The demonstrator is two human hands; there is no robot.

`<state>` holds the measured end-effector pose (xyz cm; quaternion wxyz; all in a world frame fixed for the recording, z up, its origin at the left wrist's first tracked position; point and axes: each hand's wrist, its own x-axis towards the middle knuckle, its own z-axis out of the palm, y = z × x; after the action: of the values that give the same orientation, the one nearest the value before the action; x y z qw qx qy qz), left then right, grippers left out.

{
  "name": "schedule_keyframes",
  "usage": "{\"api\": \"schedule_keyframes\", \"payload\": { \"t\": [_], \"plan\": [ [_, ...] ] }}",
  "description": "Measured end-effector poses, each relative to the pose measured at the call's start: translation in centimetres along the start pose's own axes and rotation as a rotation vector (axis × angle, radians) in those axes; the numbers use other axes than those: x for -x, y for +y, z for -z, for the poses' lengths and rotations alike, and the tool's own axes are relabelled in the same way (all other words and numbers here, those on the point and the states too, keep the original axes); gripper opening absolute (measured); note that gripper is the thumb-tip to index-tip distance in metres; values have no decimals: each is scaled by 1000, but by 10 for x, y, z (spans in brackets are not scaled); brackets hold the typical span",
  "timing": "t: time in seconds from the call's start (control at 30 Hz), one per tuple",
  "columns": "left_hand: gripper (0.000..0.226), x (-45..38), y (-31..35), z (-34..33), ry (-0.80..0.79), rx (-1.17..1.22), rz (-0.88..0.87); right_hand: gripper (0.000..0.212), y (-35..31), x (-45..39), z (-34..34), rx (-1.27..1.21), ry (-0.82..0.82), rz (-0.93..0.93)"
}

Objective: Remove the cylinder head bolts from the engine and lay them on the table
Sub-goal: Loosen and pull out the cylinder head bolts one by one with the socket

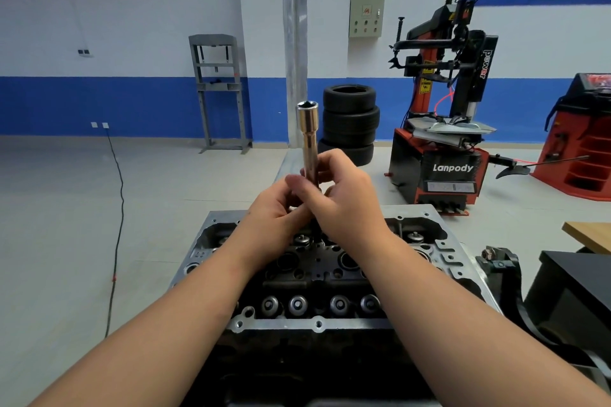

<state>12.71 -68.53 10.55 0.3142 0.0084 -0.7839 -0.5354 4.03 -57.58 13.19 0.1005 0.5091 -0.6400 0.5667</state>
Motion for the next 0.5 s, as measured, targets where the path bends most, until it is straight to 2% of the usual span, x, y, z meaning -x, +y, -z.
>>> {"api": "schedule_keyframes", "payload": {
  "t": [0.2, 0.33, 0.4, 0.5],
  "plan": [
    [32, 2, -2, 1, -83, 37, 38, 22, 0, 1, 0, -19, -16, 21],
    [20, -1, 0, 0, -25, 26, 12, 19, 0, 1, -1, 19, 1, 54],
    [21, -2, -2, -1, 16, 42, 5, 18, 0, 0, -1, 36, 40, 62],
    [27, -1, -3, 0, -21, 106, 6, 19, 2, 0, -1, 49, 59, 89]
  ]
}}
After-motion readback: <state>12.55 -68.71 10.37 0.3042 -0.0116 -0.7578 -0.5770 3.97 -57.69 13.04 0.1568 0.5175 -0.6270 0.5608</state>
